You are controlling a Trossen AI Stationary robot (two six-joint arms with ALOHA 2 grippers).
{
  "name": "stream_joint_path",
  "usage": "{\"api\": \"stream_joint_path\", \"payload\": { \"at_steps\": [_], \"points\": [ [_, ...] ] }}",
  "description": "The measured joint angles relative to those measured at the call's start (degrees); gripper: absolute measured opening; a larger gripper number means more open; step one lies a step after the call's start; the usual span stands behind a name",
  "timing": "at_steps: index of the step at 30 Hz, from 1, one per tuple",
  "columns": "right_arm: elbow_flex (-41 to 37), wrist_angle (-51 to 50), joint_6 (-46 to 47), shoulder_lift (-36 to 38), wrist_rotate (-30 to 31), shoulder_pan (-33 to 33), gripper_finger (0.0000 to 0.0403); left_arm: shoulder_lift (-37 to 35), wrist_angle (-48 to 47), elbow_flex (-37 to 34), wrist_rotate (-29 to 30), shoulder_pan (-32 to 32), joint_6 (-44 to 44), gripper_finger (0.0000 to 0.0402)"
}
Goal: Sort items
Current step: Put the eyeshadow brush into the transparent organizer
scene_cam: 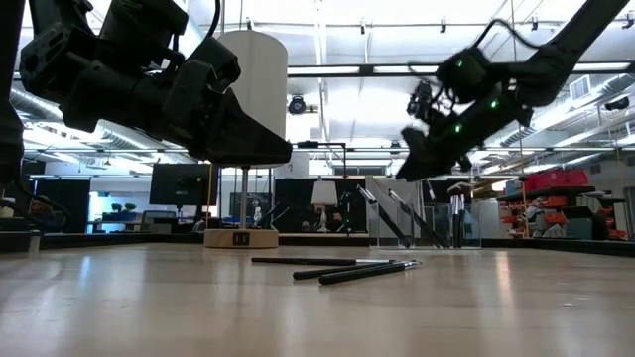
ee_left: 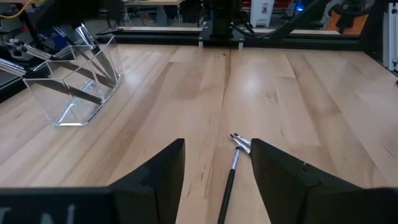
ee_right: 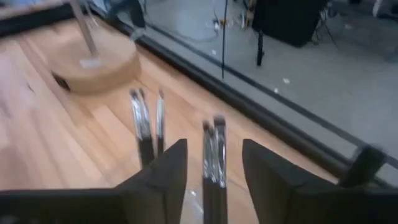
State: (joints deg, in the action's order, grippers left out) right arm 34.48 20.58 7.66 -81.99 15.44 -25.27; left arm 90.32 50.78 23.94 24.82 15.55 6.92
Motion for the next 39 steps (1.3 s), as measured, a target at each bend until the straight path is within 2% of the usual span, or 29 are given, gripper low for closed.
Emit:
{"api": "stream_joint_path", "payload": {
  "at_steps": [5, 11, 14, 18, 23, 27, 31, 33, 39],
  "points": [
    [0.0, -1.6, 0.6, 7.7, 0.0, 4.2, 0.017, 0.0, -0.1, 0.0, 0.0, 0.1, -0.1, 0.0186],
    [0.1, -2.6, 0.4, 11.2, 0.0, 19.3, 0.0155, 0.0, -0.5, 0.0, -6.1, 0.5, -1.8, 0.0186],
    [0.1, -2.5, 1.0, 9.7, 0.0, 28.8, 0.0146, 0.0, -1.1, 0.0, -9.0, 1.6, -3.0, 0.0185],
    [0.1, -1.7, 3.2, 5.2, 0.0, 40.9, 0.0133, 0.0, -4.2, 0.0, -9.8, 3.4, -3.6, 0.0185],
    [0.1, 3.7, 8.1, -3.8, 0.0, 51.2, 0.0119, 0.2, -9.0, 0.0, -9.7, 3.9, -3.4, 0.0185],
    [0.1, 10.7, 12.0, -11.1, 0.1, 55.3, 0.011, 1.0, -9.6, 0.1, -9.6, 3.6, -3.7, 0.0185],
    [0.1, 16.0, 11.9, -15.0, 2.3, 56.9, 0.0102, 2.9, -8.5, 0.3, -10.8, 1.9, -4.7, 0.0185],
    [0.1, 16.4, 9.5, -15.0, 3.6, 57.0, 0.0099, 4.7, -7.5, 0.8, -12.9, 0.6, -4.6, 0.0185],
    [0.1, 17.5, 3.3, -10.9, 3.8, 57.0, 0.0092, 10.7, -2.0, 2.5, -13.1, -2.2, -5.1, 0.0185]
  ]
}}
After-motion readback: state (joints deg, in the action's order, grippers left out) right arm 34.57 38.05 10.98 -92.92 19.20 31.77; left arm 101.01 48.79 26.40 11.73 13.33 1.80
